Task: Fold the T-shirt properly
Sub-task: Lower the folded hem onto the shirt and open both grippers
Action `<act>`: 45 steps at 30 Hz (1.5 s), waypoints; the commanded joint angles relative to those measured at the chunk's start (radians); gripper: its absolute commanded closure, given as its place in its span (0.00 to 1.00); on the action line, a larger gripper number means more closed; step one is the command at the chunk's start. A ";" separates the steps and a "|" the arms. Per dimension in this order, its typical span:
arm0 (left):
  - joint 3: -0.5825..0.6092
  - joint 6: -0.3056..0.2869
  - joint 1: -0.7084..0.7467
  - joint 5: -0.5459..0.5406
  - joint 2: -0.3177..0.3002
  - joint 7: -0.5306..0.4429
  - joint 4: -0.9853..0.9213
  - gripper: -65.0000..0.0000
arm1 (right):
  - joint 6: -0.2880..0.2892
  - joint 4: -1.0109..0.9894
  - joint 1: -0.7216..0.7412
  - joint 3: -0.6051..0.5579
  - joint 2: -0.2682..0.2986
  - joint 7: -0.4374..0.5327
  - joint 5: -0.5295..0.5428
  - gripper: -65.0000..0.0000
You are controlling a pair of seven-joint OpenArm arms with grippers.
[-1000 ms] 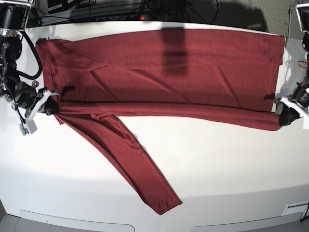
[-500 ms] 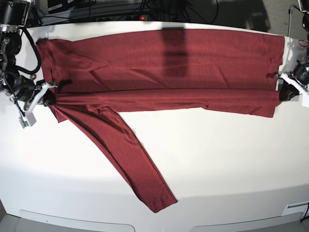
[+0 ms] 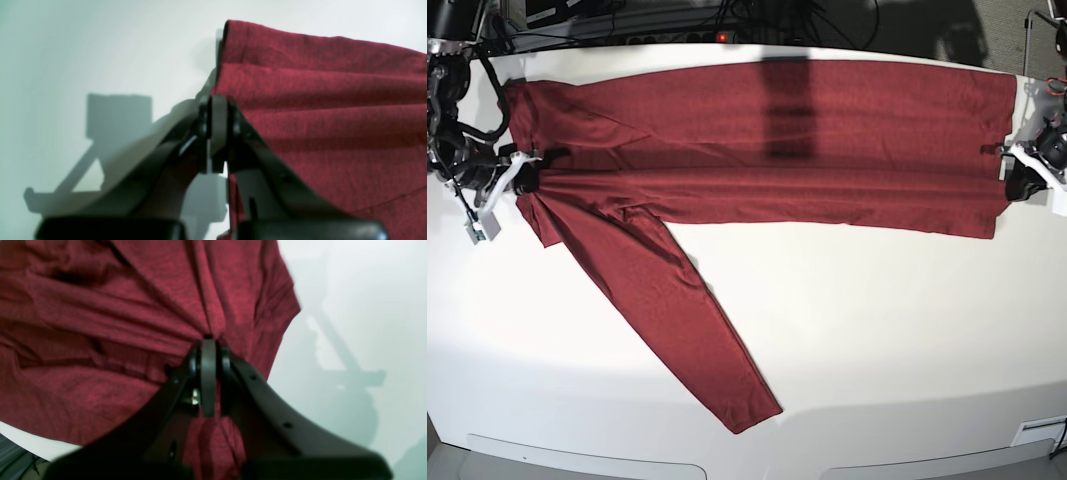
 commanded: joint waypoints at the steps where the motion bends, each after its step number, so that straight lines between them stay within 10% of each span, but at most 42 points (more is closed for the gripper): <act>1: -0.009 0.007 -0.009 -0.007 -0.026 -0.022 0.017 1.00 | 0.001 0.017 0.014 0.012 0.017 0.005 0.007 1.00; 3: -0.009 0.007 -0.009 -0.007 -0.026 -0.022 0.017 1.00 | 0.001 0.017 0.015 0.012 0.010 0.006 0.006 1.00; 8: -0.009 0.008 -0.009 -0.010 -0.026 -0.022 0.017 1.00 | 0.001 0.017 0.021 0.012 0.009 0.010 0.008 0.53; 10: -0.009 0.007 -0.009 -0.010 -0.026 -0.022 0.017 0.82 | 0.001 0.017 0.028 0.012 0.009 0.009 0.020 0.47; 15: -0.009 0.007 -0.009 -0.010 -0.026 -0.011 0.017 0.54 | 0.001 0.017 0.049 0.012 0.009 0.002 0.029 0.47; 27: -0.009 0.008 -0.011 -0.038 -0.055 -0.007 0.043 0.54 | 0.001 -0.029 0.292 -0.019 -0.059 0.040 0.089 0.47; 36: -0.009 0.007 -0.011 -0.074 -0.053 -0.008 0.067 0.54 | -0.007 -0.276 0.575 -0.214 -0.190 0.110 -0.150 0.47; 45: -0.009 0.007 -0.011 -0.074 -0.053 -0.011 0.067 0.54 | -0.155 -0.670 0.834 -0.357 -0.281 0.278 -0.479 0.47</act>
